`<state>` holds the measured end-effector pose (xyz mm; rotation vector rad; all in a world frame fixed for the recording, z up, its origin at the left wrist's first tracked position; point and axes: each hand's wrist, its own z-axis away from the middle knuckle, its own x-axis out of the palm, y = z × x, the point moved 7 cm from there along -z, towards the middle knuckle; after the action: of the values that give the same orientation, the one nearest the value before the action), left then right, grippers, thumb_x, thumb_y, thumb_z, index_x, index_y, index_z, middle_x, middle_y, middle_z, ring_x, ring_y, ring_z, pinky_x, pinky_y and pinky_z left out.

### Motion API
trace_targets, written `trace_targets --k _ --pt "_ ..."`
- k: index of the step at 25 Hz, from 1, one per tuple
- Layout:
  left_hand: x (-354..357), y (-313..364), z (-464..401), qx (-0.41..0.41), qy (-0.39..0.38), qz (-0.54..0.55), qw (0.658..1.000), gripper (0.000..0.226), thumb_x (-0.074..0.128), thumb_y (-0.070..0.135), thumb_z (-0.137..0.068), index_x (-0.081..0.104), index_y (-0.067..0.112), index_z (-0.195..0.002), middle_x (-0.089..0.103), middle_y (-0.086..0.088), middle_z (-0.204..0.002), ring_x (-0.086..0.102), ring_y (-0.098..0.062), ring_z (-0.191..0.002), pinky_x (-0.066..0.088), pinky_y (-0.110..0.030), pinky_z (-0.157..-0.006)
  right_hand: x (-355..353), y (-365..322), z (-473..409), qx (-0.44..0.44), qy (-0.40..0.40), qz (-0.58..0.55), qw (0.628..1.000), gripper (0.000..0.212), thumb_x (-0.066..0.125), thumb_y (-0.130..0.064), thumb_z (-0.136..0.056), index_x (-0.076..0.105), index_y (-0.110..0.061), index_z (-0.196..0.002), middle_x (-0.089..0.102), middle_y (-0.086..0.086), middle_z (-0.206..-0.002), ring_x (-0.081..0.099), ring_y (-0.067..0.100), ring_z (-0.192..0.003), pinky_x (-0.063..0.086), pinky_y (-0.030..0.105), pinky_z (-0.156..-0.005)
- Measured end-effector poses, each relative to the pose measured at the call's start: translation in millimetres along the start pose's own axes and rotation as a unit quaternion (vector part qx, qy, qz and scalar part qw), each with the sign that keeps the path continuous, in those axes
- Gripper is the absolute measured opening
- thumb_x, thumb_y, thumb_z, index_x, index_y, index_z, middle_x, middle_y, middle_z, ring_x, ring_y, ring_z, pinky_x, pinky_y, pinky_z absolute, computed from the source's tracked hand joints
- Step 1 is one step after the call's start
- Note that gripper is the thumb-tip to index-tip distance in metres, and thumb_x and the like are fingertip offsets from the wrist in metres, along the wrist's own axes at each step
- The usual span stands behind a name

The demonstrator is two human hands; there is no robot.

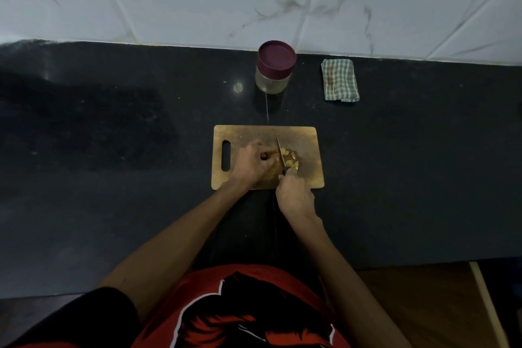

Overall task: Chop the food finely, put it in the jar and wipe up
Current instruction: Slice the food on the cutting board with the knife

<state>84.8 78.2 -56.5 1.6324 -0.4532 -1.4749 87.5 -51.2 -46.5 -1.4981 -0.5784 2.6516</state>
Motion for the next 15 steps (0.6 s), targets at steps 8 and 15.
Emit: trace_targets --k 8,15 --pt "3 0 1 -0.007 0.015 0.017 1.0 0.021 0.068 0.015 -0.084 0.071 0.013 -0.104 0.062 0.0 -0.108 0.056 -0.003 -0.089 0.044 -0.009 -0.075 -6 -13 -19 -0.012 -0.007 -0.008 1.0 0.023 0.043 -0.016 -0.102 0.048 -0.009 -0.123 0.063 0.01 -0.111 0.064 0.023 -0.096 0.05 0.033 -0.073" --pt "3 3 3 -0.013 0.026 0.012 1.0 0.025 0.066 0.015 -0.086 0.067 0.01 -0.111 0.059 -0.002 -0.114 0.053 -0.002 -0.092 0.043 -0.009 -0.079 10 8 4 0.003 -0.023 0.013 1.0 0.023 0.042 -0.019 -0.103 0.044 -0.01 -0.124 0.063 0.013 -0.113 0.064 0.026 -0.1 0.047 0.035 -0.071"
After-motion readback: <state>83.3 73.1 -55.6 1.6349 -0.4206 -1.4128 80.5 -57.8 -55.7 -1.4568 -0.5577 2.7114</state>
